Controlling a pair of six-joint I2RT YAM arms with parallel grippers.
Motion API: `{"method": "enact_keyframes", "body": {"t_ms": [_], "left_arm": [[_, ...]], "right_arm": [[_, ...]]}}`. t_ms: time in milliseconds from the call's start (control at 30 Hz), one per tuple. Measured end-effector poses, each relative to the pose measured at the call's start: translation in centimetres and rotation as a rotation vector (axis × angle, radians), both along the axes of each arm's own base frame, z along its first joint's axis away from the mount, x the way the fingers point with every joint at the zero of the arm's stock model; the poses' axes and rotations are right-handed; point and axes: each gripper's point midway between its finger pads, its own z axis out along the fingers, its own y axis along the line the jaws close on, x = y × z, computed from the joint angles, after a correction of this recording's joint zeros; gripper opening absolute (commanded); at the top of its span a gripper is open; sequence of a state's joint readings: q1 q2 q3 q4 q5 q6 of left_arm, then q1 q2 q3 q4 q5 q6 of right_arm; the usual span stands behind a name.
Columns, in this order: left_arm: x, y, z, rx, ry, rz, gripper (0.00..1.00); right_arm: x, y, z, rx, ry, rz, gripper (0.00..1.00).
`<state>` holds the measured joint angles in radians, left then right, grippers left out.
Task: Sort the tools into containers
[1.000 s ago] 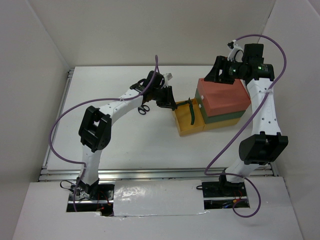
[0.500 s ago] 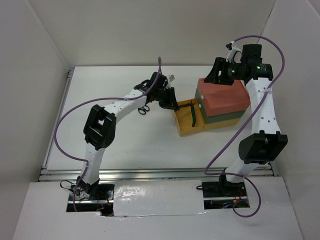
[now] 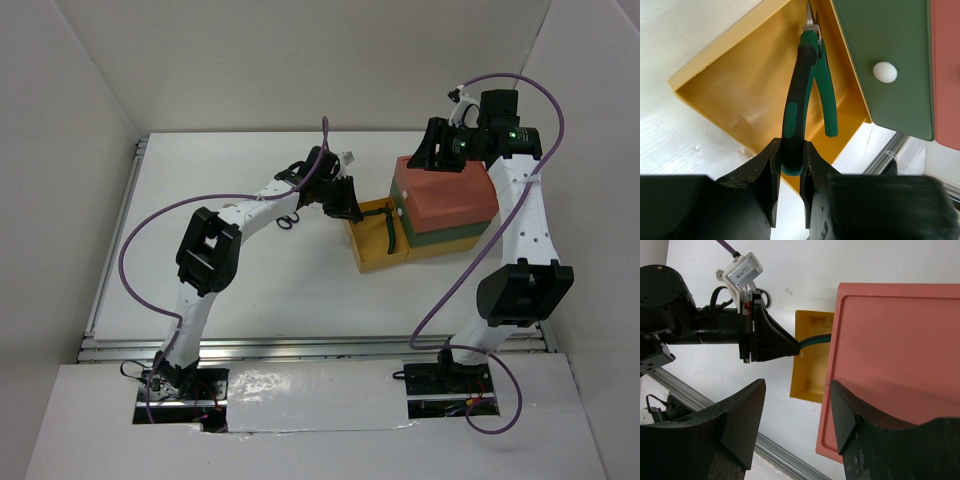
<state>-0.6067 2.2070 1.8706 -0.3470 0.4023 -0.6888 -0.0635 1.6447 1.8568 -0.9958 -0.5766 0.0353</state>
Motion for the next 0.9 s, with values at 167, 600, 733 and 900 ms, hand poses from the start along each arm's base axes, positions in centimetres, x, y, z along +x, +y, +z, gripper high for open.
{"method": "enact_keyframes", "body": {"t_ms": [167,600,733,900], "left_arm": [[0.0,-0.4,-0.8,-0.007,0.011,-0.01,0.0],[0.1,-1.1,-0.4,-0.025,-0.01,-0.032,0.45],[0.7,-1.3,0.6,-0.031,-0.044,-0.023,0.76],[1.1,-1.4,1.0,-0.03,-0.063,-0.014,0.67]], "right_arm": [[0.0,0.0,0.0,0.0,0.001,0.0,0.62],[0.2,0.0,-0.8,0.0,0.023,0.004,0.62],[0.1,0.0,-0.8,0.0,0.027,0.004,0.62],[0.1,0.0,-0.8,-0.003,0.027,0.006,0.62]]}}
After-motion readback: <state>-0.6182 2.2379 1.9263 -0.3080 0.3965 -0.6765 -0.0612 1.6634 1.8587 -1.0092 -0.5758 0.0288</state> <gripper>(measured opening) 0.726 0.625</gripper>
